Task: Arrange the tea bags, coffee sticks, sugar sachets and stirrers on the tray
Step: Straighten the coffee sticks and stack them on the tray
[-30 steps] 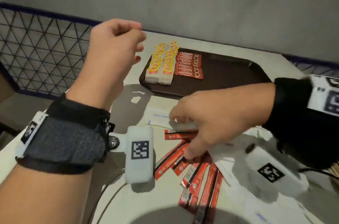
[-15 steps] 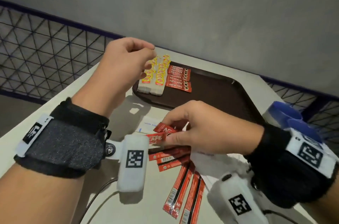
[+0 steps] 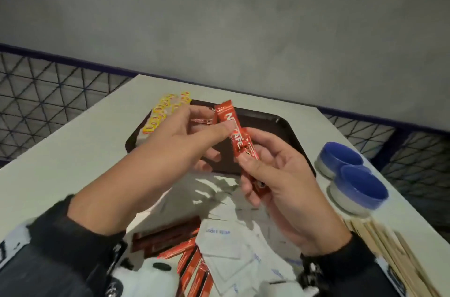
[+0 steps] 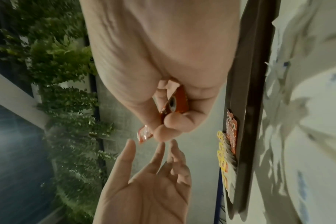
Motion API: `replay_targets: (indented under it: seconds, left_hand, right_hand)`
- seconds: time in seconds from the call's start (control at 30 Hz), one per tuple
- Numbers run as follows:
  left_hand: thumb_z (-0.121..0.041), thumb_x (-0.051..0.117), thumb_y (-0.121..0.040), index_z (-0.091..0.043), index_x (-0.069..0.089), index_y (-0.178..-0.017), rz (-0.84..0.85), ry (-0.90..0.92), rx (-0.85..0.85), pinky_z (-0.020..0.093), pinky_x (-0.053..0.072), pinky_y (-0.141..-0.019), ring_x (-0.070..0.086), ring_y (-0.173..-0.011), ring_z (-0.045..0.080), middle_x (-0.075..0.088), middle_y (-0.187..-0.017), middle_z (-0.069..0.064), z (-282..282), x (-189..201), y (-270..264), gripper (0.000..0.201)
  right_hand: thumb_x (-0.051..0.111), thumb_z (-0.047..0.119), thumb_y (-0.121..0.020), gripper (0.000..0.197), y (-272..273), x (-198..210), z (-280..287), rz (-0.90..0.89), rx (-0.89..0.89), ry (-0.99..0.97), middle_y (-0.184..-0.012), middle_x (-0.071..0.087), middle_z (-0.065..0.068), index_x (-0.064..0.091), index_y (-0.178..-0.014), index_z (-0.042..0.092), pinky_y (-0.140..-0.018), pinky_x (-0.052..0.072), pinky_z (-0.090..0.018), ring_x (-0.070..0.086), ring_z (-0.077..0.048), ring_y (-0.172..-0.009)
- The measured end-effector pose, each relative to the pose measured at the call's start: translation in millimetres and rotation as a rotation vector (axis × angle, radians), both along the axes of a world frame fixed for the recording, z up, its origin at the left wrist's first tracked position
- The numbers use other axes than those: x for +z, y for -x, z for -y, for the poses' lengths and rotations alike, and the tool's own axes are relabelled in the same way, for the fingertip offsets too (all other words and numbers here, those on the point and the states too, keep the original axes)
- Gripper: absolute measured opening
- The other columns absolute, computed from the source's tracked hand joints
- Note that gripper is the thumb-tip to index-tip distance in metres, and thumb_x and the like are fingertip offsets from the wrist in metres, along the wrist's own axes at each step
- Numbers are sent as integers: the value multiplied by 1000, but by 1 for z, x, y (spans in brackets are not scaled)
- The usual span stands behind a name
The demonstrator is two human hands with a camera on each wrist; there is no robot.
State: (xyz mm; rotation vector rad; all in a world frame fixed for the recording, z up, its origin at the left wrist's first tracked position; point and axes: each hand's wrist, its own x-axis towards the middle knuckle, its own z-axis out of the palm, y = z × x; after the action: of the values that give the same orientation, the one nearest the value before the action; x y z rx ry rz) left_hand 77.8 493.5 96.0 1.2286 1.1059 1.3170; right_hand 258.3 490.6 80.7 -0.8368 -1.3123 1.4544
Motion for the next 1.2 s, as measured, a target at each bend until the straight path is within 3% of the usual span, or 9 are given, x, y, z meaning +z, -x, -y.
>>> replay_targets:
  seconds: [0.13, 0.2, 0.3, 0.43, 0.63, 0.7, 0.83, 1.03, 1.2]
  left_hand:
    - [-13, 75, -87, -11, 74, -83, -87, -66, 15, 30, 45, -53, 58, -58, 17, 66, -64, 7, -12, -11, -26, 4]
    - [-9, 75, -86, -12, 76, -76, -115, -56, 50, 29, 45, -51, 58, -55, 18, 65, -62, 9, -13, -19, -31, 10]
    - [-4, 75, -84, -5, 75, -84, -17, -32, 63, 25, 48, -48, 59, -54, 18, 68, -69, 14, -9, -26, -34, 1]
    - [1, 75, -83, -4, 72, -93, 37, -41, 95, 25, 52, -50, 61, -52, 19, 71, -72, 14, 1, -30, -36, 11]
    - [-7, 79, -81, -10, 74, -107, -29, -36, 65, 28, 55, -57, 70, -64, 19, 79, -87, 13, 6, -29, -33, 26]
    - [-8, 79, -82, -7, 75, -104, -62, -47, 44, 28, 55, -59, 70, -65, 18, 79, -87, 13, 7, -28, -31, 22]
    - [-7, 78, -85, -7, 77, -99, -128, -47, 29, 30, 57, -63, 71, -69, 19, 79, -88, 11, 7, -29, -30, 14]
    - [-5, 78, -84, -10, 77, -98, -50, 16, -1, 35, 60, -70, 73, -72, 23, 79, -91, 15, 5, -31, -25, 15]
    - [0, 75, -83, -6, 77, -93, 146, 87, -34, 31, 63, -70, 73, -78, 28, 77, -95, 24, 6, -29, -23, 11]
  right_hand:
    - [71, -3, -88, 38, -22, 3, -7, 118, -83, 19, -88, 68, -12, 57, -122, 6, -45, 40, -29, 57, -18, -55]
    - [73, -2, -88, 35, -34, 4, -13, 154, -52, 62, -86, 68, -14, 57, -118, 2, -44, 41, -27, 58, -18, -55]
    - [71, 1, -89, 22, -46, 4, -19, 152, -24, 92, -82, 68, -21, 63, -110, 0, -45, 43, -25, 57, -17, -55]
    - [70, 1, -87, 13, -48, 5, -21, 62, -130, 94, -97, 67, -38, 71, -100, 3, -47, 41, -28, 51, -21, -56]
    - [77, 9, -84, 14, -29, -6, -13, 28, -161, 51, -83, 78, -12, 72, -98, 8, -50, 49, -24, 67, -13, -61]
    - [74, 9, -87, 11, -24, -8, -11, 15, -148, 48, -84, 78, -9, 73, -98, 8, -54, 53, -21, 73, -13, -67]
    - [73, 9, -89, 9, -19, -10, -9, 7, -154, 41, -87, 79, -9, 76, -97, 7, -68, 63, -31, 77, -22, -80]
    - [68, 11, -93, 15, -17, -11, -7, 47, -142, 40, -92, 79, -4, 82, -93, 16, -67, 59, -24, 77, -18, -87]
    - [63, 4, -94, 24, -14, -9, -4, 47, -126, -15, -90, 78, -8, 83, -96, 18, -57, 49, -16, 64, -10, -71]
